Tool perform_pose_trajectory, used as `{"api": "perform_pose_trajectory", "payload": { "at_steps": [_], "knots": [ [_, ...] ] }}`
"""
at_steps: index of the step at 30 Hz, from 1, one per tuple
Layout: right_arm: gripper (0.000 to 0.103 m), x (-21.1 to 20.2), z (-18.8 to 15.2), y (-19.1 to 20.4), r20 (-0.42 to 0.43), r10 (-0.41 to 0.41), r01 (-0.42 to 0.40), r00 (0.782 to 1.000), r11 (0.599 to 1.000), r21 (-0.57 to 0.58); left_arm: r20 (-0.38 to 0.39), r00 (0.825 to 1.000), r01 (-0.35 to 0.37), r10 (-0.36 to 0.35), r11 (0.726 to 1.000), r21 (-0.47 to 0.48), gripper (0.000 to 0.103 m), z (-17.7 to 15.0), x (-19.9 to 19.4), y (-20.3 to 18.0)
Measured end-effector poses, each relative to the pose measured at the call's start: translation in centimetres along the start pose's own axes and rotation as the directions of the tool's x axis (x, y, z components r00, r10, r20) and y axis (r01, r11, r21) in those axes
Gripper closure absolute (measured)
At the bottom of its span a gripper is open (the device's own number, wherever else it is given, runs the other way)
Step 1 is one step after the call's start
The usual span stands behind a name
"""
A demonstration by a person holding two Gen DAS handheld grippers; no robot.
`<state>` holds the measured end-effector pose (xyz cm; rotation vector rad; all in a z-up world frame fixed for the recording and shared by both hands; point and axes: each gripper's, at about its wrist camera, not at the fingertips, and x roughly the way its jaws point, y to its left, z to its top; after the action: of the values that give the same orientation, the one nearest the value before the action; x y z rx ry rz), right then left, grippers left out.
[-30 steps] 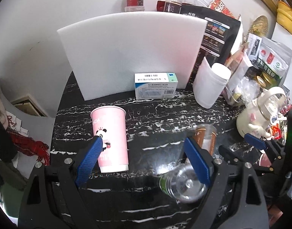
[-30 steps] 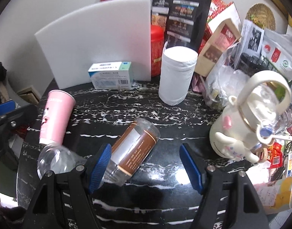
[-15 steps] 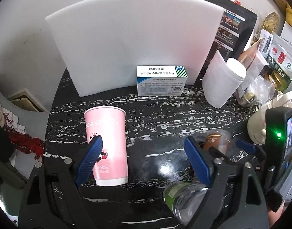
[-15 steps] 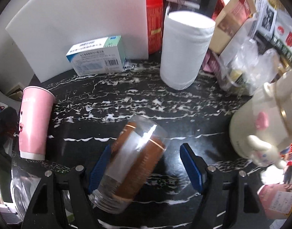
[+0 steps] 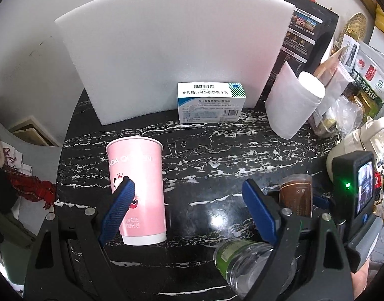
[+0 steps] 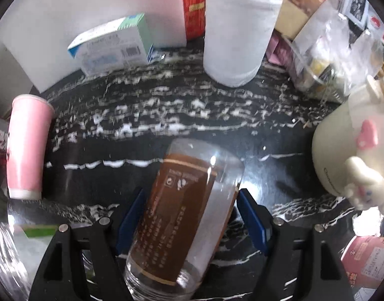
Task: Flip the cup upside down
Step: 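Lift the brown-labeled cup with the right tool and carry it toward the left tool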
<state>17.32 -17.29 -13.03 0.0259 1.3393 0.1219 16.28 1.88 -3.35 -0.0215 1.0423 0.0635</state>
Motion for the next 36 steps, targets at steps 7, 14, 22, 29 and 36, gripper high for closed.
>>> {"api": "perform_pose_trajectory", "payload": {
  "at_steps": [7,14,22,29,36],
  "knots": [
    [0.039,0.0,-1.3,0.5,0.013,0.002,-0.001,1.0,0.998,-0.057,0.001,1.0,-0.001,0.001,1.0,0.001,0.016,-0.5,-0.6,-0.1],
    [0.039,-1.6,-2.7,-0.1,0.037,0.024,-0.021,0.999,0.998,-0.057,0.016,1.0,0.001,-0.001,1.0,0.002,0.016,-1.3,-2.2,-0.2],
    [0.039,-5.6,-5.4,-0.6,0.071,0.042,-0.037,0.997,0.997,-0.075,0.046,0.999,0.011,-0.011,1.0,0.013,0.016,-3.5,-5.3,-0.8],
    [0.039,-8.3,-9.1,-0.6,0.093,0.055,-0.047,0.994,0.994,-0.095,0.06,0.998,0.012,-0.014,1.0,0.021,0.016,-6.4,-8.1,-1.0],
    [0.039,-9.8,-12.6,-0.3,0.109,0.081,-0.067,0.991,0.99,-0.125,0.055,0.998,0.018,-0.019,1.0,0.015,0.016,-10.2,-10.1,-1.2]
  ]
}}
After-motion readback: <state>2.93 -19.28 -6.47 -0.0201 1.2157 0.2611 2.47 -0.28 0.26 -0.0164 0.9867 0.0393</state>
